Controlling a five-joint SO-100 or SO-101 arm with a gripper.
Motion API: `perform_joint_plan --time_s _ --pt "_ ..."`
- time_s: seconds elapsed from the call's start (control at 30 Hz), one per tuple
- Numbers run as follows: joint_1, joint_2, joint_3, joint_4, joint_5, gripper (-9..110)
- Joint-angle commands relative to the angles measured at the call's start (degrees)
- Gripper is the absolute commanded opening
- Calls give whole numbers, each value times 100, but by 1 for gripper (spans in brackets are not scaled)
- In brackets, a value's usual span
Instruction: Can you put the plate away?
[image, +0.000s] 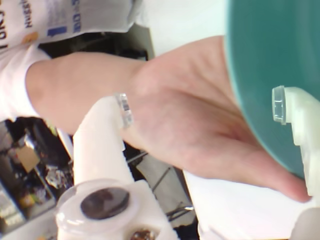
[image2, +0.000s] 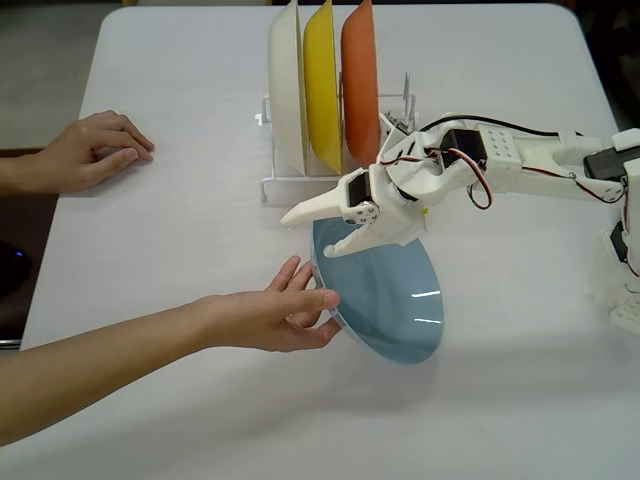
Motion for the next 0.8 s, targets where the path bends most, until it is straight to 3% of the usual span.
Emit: perform_joint_plan --time_s 0.0,0.43,0.77 --pt "-141 62 -378 88 123 39" --pt "-97 -281 -510 62 387 37" --pt "-141 -369 -519 -62 923 22"
